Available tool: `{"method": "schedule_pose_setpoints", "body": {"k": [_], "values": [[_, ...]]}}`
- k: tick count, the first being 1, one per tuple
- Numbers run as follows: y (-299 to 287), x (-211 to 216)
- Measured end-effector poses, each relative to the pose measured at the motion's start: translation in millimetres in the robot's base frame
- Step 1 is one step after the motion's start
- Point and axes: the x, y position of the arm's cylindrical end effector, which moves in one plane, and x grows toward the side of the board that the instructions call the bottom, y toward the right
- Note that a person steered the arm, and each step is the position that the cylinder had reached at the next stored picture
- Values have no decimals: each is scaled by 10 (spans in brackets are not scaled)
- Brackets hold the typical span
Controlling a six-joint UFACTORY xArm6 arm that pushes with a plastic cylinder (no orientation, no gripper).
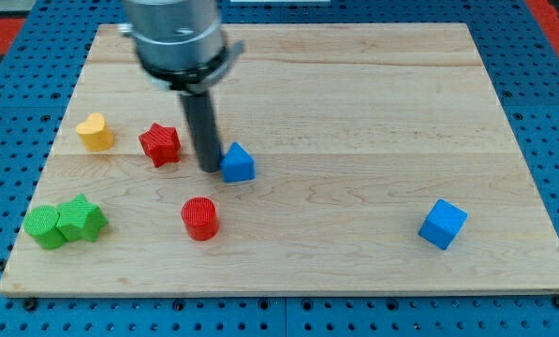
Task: Move the blue triangle to the right side of the board
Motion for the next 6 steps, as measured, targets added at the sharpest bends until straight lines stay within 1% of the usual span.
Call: {"method": "schedule_pose_setpoints", "body": {"k": [2,3,5,6], "values": [[730,-13],[881,98],[883,115],[774,115]]}}
